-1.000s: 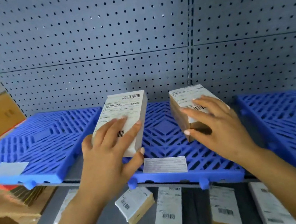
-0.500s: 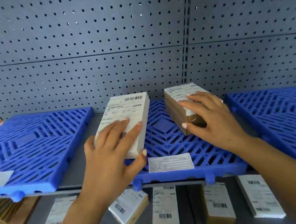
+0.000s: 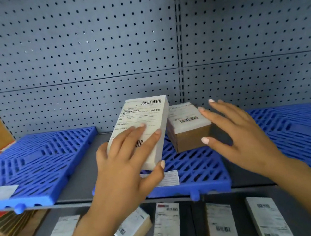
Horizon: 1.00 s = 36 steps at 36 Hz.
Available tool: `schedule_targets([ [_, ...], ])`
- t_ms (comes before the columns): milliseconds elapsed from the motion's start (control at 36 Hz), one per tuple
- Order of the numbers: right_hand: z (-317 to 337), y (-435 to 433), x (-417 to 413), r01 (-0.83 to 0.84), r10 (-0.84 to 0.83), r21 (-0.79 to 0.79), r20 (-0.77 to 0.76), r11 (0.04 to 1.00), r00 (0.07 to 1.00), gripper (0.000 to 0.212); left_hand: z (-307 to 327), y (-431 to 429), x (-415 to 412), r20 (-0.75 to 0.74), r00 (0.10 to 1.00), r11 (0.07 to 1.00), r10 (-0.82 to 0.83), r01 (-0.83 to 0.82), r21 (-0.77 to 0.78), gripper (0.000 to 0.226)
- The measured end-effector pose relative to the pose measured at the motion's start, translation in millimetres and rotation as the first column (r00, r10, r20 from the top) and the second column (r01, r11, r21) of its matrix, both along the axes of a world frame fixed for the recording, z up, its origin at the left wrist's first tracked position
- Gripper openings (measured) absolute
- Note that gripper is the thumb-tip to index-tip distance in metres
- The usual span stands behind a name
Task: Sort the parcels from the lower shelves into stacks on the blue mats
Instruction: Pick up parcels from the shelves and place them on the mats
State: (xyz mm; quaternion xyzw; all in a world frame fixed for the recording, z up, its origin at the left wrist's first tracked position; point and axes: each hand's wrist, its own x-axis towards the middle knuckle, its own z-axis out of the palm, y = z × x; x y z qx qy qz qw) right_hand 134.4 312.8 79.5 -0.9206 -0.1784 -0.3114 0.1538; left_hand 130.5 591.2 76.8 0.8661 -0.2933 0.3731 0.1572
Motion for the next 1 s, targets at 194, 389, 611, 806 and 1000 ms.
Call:
schedule_targets([
  [194,-2,-80,-50,0.059,-0.062,0.037,0.087,0.998,0.994,0.055,10,-93,-19,0.018,0.996,0.996,-0.091,0.091,0.017,0.053],
  [389,-2,-165,-97,0.136,-0.136,0.008,0.026,0.991,0.990,0.055,7,-200,-29,-0.043,0.986,0.986,-0.163,0.163,-0.021,0.054],
  [611,0,-232,-123,0.159,-0.172,-0.151,-0.073,0.976,0.982,0.057,-9,-287,-29,-0.121,0.981,0.989,-0.150,0.147,-0.032,0.058],
  [806,-3,-268,-120,0.179,-0.207,-0.181,-0.149,0.967,0.967,0.057,-7,-325,-13,-0.338,0.939,0.990,-0.068,0.106,0.094,0.073],
  [1000,-5,-291,-108,0.212,-0.237,-0.160,-0.160,0.964,0.958,0.058,-10,-349,21,-0.443,0.896,0.966,0.002,0.113,0.234,0.084],
])
